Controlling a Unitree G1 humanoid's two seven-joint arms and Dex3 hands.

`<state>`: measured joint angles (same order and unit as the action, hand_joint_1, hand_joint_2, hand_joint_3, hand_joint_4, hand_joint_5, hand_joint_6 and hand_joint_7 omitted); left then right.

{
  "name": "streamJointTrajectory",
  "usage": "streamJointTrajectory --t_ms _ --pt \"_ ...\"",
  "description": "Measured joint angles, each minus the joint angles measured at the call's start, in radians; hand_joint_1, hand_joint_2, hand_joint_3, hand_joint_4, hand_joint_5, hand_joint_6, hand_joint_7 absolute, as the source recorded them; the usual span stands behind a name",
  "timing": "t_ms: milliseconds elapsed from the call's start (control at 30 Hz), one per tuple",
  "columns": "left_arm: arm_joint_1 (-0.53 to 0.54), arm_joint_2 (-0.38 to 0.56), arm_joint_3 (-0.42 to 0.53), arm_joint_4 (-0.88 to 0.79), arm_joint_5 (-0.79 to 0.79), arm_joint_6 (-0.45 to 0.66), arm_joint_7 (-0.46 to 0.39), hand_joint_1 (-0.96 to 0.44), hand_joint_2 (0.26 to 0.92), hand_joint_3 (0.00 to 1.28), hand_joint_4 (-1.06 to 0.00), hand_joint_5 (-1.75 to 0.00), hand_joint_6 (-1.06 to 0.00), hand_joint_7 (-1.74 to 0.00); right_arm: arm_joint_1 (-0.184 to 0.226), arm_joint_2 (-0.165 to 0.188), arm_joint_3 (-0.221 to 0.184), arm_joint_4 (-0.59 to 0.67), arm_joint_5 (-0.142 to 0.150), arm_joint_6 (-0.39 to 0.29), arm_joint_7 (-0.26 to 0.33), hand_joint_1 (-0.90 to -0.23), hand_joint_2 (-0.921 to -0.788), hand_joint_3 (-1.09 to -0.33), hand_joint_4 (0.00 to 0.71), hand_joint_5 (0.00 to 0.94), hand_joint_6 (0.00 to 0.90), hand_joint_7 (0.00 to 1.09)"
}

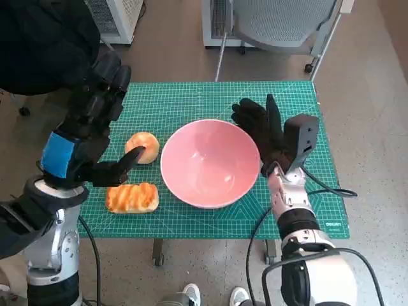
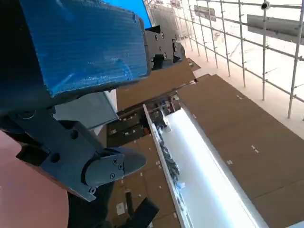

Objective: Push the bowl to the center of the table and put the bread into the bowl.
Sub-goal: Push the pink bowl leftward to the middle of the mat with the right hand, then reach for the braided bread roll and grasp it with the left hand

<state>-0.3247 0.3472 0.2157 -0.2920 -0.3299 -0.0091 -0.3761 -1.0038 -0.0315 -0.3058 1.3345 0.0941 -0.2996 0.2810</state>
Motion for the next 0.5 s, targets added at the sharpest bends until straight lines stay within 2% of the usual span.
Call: streamJointTrajectory --t_ms 200,333,500 --pt "0.01 -0.002 0.003 0.0 0.0 -0.004 0.002 -0.25 0.599 0.69 0.0 0.0 0.0 -0.21 -0.01 -0.028 -0.011 -0.007 0.005 -0.042 0.03 -0.68 -0.921 -0.923 0.364 0.006 0.403 0.0" --pt "0.012 -0.004 0.003 0.001 0.0 -0.005 0.007 -0.25 0.604 0.68 0.0 0.0 0.0 -0.21 -0.027 -0.053 -0.026 -0.017 0.023 -0.083 0.064 -0.696 -0.921 -0.906 0.367 0.005 0.403 0.0" --pt "0.012 -0.008 0.002 0.003 0.0 -0.012 0.009 -0.25 0.608 0.67 0.0 0.0 0.0 -0.21 -0.048 -0.08 -0.046 -0.036 0.053 -0.149 0.136 -0.693 -0.921 -0.9 0.341 0.001 0.391 0.0"
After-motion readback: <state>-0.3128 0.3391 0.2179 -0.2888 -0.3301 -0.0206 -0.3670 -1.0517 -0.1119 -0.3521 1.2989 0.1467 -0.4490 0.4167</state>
